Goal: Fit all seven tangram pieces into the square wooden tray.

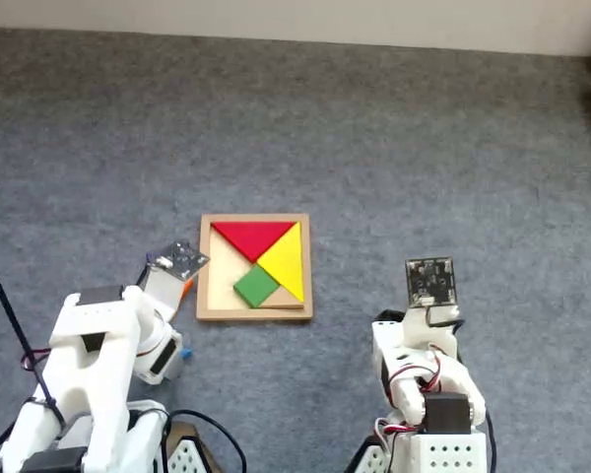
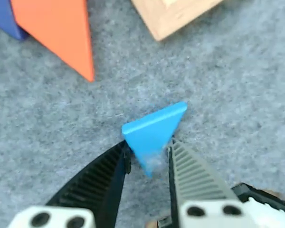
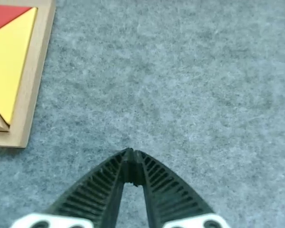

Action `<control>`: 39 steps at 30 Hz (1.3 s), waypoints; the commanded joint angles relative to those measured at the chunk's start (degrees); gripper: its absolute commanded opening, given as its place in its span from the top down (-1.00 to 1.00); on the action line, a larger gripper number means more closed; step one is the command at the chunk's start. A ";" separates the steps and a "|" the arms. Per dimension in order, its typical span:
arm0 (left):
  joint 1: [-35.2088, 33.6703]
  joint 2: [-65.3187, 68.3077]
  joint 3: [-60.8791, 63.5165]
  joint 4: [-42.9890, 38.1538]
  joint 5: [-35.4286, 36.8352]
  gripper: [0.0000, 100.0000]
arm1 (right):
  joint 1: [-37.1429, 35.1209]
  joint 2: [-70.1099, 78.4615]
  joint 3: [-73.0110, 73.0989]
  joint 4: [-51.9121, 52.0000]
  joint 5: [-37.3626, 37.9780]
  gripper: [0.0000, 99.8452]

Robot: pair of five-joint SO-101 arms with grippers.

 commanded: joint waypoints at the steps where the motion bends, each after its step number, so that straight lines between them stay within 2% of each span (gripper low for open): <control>1: -0.84 -3.56 -0.92 -1.85 -0.44 0.79 | 0.66 -0.40 8.48 0.04 0.09 0.98; 5: -0.92 -6.55 -1.01 -1.93 -0.35 0.77 | 0.66 -0.40 8.48 0.04 0.09 0.98; 9: -1.19 -8.04 -0.84 -1.67 0.00 0.54 | 0.66 -0.40 8.48 0.04 0.09 0.98; 12: -0.92 -8.13 -1.01 -2.02 4.40 0.42 | 0.66 -0.40 8.48 0.04 0.09 0.98; 27: 1.10 -7.78 0.92 -7.21 4.75 0.46 | 0.66 -0.40 8.48 0.04 0.09 0.98; 31: 3.03 -7.78 1.36 -7.91 4.66 0.52 | 0.66 -0.40 8.48 0.04 0.09 0.98; 39: 6.64 -7.78 1.36 -7.82 4.84 0.52 | 0.66 -0.40 8.48 0.04 0.09 0.98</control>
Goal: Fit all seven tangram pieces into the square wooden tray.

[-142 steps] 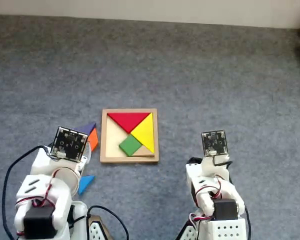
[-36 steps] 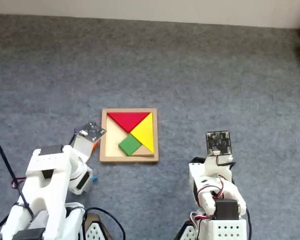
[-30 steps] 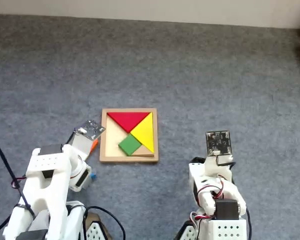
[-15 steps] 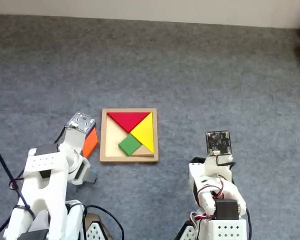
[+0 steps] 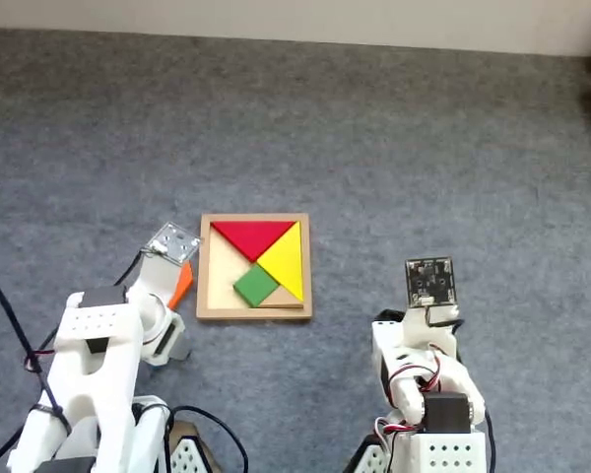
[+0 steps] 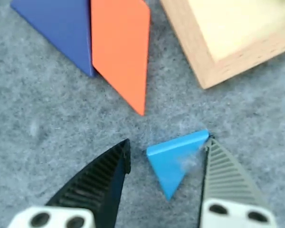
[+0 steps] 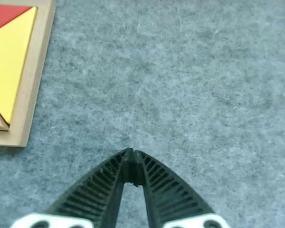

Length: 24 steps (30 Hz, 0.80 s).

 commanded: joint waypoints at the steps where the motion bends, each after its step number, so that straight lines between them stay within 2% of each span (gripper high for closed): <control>1: 2.33 -0.48 -0.13 -1.14 0.35 0.52 | 0.66 -0.40 8.48 0.04 0.09 0.98; 12: 3.74 -0.40 0.75 -1.05 0.18 0.53 | 0.66 -0.40 8.48 0.04 0.09 0.98; 17: 7.43 -0.40 0.84 -1.05 0.18 0.63 | 0.66 -0.40 8.48 0.04 0.09 0.98; 24: 7.52 -0.40 0.92 1.49 0.26 0.66 | 0.66 -0.40 8.48 -0.04 0.09 0.98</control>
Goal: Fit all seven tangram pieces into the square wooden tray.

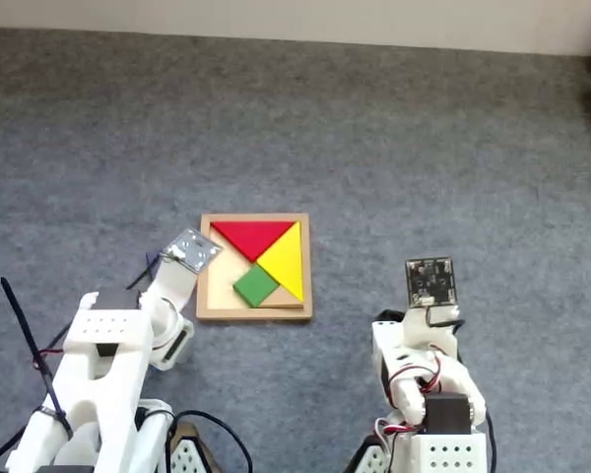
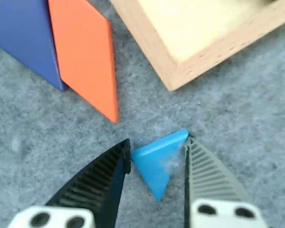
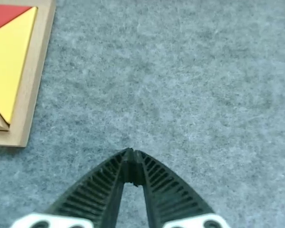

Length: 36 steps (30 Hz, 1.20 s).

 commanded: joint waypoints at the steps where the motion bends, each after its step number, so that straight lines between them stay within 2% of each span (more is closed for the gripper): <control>1: 1.27 -0.22 0.13 1.41 0.26 0.70 | 0.66 -0.40 8.48 -0.04 0.09 0.98; 4: 1.27 -0.84 -0.75 4.04 0.26 0.76 | 0.66 -0.40 8.48 -0.04 0.09 0.98; 12: 1.10 -0.84 -14.46 19.34 0.53 0.77 | 0.66 -0.40 8.48 -0.04 0.09 0.98; 18: 1.27 -0.75 -22.46 23.74 0.26 0.77 | 0.75 -0.40 8.48 -0.04 0.09 0.98; 21: 2.33 -0.31 -25.80 23.38 -2.02 0.76 | 0.75 -0.40 8.48 -0.04 0.09 0.98; 25: 6.90 -0.31 -27.12 23.21 -13.19 0.76 | 0.75 -0.40 8.48 -0.04 0.09 0.98; 32: 16.40 -0.22 -26.86 13.19 -21.54 0.77 | 0.75 -0.40 8.48 -0.04 0.09 0.98; 36: 19.38 -0.04 -26.77 6.86 -24.79 0.77 | 0.75 -0.40 8.48 -0.04 0.09 0.98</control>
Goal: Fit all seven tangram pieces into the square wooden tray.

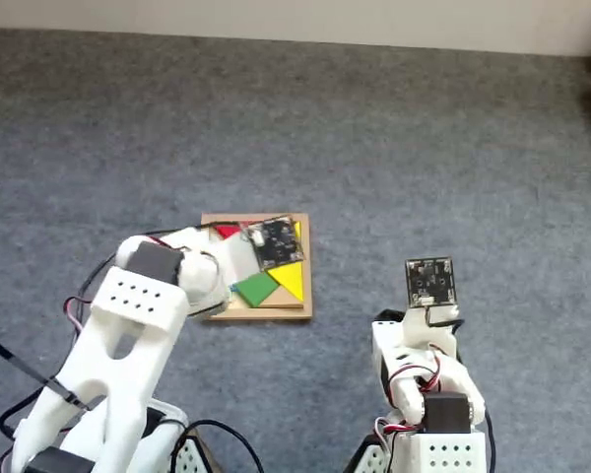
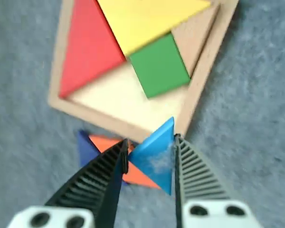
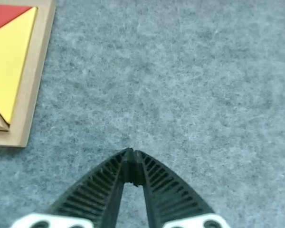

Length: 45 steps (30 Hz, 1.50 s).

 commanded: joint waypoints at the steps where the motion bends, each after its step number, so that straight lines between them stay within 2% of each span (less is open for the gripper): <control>1: 3.82 0.57 -2.77 -6.86 -3.43 0.77 | 0.75 -0.40 8.48 -0.04 0.09 0.98; 6: 4.26 11.82 -9.01 -10.55 -3.16 0.77 | 0.75 -0.40 8.48 -0.04 0.09 0.98; 18: 4.35 41.19 -32.84 -10.46 -2.81 0.76 | 0.75 -0.40 8.48 -0.04 0.09 0.98; 21: 4.62 45.76 -37.76 -10.37 2.29 0.76 | 0.75 -0.40 8.48 -0.04 0.09 0.98; 27: 5.32 49.71 -44.09 -4.57 4.48 0.76 | 0.75 -0.40 8.48 -0.04 0.09 0.98; 29: 4.97 49.98 -44.70 -3.87 4.92 0.70 | 0.75 -0.40 8.48 -0.04 0.09 0.98; 34: 4.26 49.63 -45.14 -3.96 15.38 0.43 | 0.75 -0.40 8.48 -0.04 0.09 0.98; 37: 4.18 49.63 -45.14 -4.22 18.29 0.37 | 0.75 -0.40 8.48 -0.04 0.09 0.98; 41: 4.44 49.54 -45.32 -4.22 23.56 0.45 | 0.75 -0.40 8.48 -0.04 0.09 0.98; 45: 4.70 49.63 -47.34 -3.96 29.27 0.73 | 0.75 -0.40 8.48 -0.04 0.09 0.98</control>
